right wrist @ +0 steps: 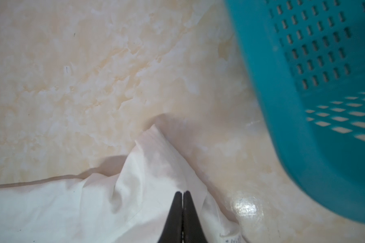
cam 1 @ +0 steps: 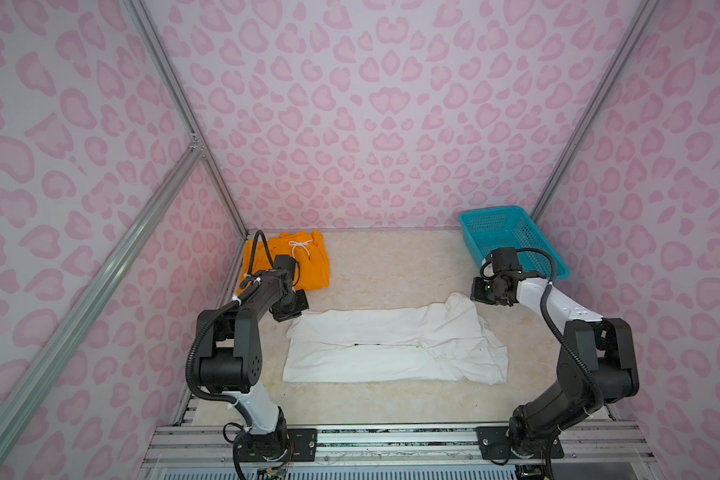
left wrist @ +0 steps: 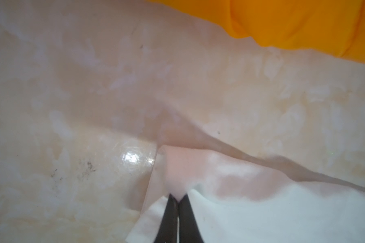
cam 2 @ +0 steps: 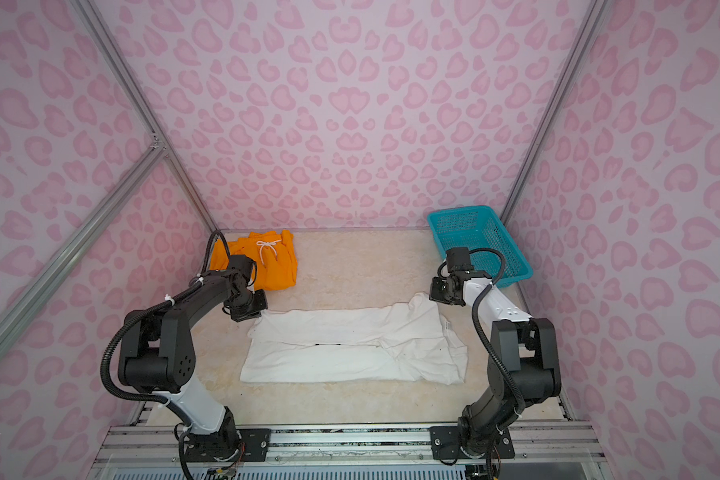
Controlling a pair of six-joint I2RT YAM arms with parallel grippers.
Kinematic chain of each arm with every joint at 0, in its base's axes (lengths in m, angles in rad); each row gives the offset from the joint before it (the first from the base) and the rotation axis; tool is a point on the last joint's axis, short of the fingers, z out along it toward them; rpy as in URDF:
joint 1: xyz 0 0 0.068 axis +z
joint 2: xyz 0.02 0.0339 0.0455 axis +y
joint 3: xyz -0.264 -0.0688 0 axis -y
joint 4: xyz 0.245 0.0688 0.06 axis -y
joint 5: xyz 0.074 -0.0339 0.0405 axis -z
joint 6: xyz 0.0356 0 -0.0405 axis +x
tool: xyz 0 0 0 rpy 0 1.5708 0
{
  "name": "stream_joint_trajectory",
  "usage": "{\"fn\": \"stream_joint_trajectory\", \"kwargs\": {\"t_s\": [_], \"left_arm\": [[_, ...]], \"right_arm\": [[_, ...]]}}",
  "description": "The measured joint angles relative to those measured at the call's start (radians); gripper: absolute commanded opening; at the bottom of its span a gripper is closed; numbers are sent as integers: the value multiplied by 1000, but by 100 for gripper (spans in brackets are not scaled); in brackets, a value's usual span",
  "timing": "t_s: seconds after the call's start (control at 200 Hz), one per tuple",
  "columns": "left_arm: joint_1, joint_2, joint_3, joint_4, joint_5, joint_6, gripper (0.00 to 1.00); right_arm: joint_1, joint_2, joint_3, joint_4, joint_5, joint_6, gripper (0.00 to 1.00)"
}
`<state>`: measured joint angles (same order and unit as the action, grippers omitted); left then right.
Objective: Fold and stack the mixed laundry pile
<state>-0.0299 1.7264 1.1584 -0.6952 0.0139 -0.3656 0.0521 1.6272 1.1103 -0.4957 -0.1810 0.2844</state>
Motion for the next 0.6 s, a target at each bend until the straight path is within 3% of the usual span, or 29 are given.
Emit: {"fn": "stream_joint_trajectory", "kwargs": {"t_s": [0.06, 0.175, 0.275, 0.465, 0.6], "left_arm": [[0, 0, 1, 14, 9, 1, 3], [2, 18, 13, 20, 8, 3, 3], [3, 21, 4, 19, 2, 0, 3], [4, 41, -3, 21, -7, -1, 3], [4, 56, -3, 21, -7, -1, 3]], "right_arm": [[-1, 3, 10, -4, 2, -3, 0], [-2, 20, 32, -24, -11, -16, 31], [0, 24, 26, -48, -27, -29, 45], [3, 23, -36, -83, -34, -35, 47], [3, 44, -44, -79, -67, -34, 42]]}}
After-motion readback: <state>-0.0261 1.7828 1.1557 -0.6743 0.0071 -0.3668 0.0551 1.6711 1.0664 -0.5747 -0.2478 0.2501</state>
